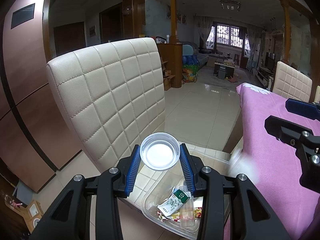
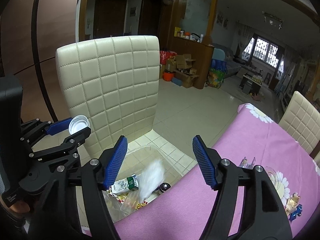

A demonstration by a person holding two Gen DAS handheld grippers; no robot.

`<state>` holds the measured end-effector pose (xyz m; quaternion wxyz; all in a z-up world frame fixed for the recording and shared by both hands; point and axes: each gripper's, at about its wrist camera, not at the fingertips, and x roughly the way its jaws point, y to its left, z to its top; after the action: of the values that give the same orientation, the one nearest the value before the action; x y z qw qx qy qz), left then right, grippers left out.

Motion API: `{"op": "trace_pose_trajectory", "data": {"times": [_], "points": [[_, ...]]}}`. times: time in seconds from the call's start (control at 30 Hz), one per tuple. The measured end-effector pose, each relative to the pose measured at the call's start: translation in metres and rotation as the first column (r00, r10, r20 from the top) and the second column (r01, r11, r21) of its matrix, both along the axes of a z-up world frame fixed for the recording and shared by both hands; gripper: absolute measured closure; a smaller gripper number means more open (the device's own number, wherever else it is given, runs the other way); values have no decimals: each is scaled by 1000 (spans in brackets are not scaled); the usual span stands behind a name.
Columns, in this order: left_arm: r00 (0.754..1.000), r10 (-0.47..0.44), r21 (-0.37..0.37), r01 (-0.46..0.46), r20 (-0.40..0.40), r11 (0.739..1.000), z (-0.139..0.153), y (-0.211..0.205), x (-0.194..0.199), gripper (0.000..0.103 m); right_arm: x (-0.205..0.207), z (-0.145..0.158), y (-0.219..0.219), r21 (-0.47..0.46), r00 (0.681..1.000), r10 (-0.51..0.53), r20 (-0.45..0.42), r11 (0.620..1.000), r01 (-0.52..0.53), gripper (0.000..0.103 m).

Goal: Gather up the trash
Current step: 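Open the right gripper to drop the tissue while the left drops the cap into the bin, then move both grippers back over the table toward the wrappers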

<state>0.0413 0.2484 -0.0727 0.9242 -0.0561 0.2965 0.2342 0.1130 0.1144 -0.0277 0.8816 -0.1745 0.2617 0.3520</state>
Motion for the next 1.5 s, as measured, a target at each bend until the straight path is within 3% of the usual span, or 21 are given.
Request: {"op": "trace_pose_trajectory", "data": {"times": [0.67, 1.13, 1.17, 1.23, 1.27, 1.5], "points": [[999, -41, 18, 41, -7, 999, 4, -18, 4, 64, 5, 0, -13, 0, 998, -53, 16, 999, 53, 24], [997, -70, 42, 71, -23, 997, 2, -35, 16, 64, 17, -7, -25, 4, 995, -98, -3, 995, 98, 23], [997, -69, 35, 70, -30, 997, 1, -35, 18, 61, 18, -8, -26, 4, 995, -101, -3, 995, 101, 23], [998, -51, 19, 52, -35, 998, 0, -32, 20, 20, 21, -9, -27, 4, 994, -106, -8, 994, 106, 23], [999, -36, 12, 37, -30, 999, 1, -30, 20, 15, 22, -9, -28, 6, 994, -109, -11, 994, 109, 23], [997, -63, 17, 64, -35, 998, 2, -36, 23, 14, 27, -12, -36, 13, 992, -125, -26, 992, 126, 23]]}}
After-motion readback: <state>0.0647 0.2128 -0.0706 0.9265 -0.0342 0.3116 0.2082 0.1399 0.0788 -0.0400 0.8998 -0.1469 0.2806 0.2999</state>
